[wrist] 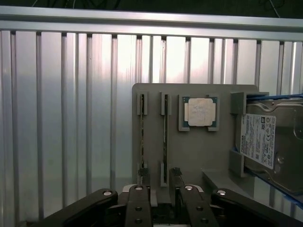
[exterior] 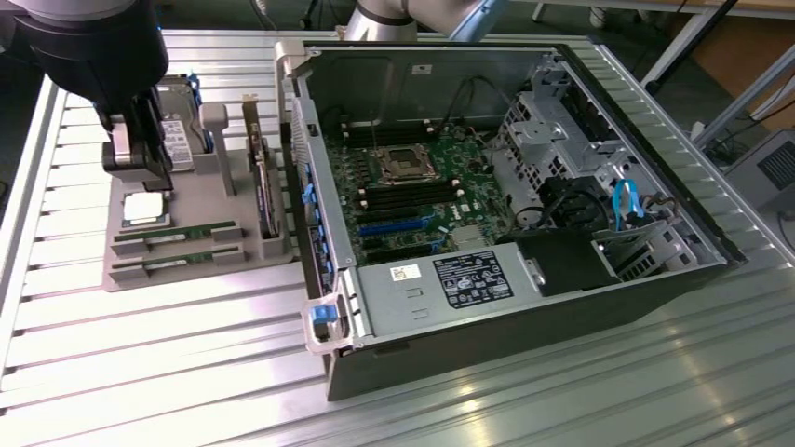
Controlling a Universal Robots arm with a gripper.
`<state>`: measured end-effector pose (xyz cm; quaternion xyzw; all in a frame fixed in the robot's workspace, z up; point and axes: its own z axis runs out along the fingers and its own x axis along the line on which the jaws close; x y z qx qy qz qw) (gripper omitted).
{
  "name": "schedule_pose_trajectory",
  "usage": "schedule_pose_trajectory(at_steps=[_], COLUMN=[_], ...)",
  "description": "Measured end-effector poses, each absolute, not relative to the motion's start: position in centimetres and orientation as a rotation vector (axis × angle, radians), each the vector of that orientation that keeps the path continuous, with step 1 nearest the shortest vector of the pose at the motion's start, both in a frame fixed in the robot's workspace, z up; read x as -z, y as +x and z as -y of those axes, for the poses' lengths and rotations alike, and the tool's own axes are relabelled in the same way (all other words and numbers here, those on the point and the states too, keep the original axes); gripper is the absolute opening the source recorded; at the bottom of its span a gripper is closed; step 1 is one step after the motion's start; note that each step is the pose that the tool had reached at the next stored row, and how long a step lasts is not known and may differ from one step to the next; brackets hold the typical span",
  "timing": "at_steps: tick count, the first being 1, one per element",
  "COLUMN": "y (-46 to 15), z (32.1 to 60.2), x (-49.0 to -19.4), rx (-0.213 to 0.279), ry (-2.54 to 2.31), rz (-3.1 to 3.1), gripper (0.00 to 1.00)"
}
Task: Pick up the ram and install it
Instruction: 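Pick up the ram and move it above insertion slot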
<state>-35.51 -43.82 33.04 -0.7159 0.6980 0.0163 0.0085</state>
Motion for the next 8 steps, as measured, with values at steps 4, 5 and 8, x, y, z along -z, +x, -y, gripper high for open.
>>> schedule_pose_trajectory(at_steps=[4,5,8], y=[-35.56,-35.57,-35.62], z=[43.82,43.82,43.82], x=[-32.86,-32.82,-32.69], rx=[-0.051,-0.051,-0.051], ry=[-2.237,-2.237,-2.237], rz=[-2.181,-2.181,-2.181], gripper=[0.30,0.30,0.30])
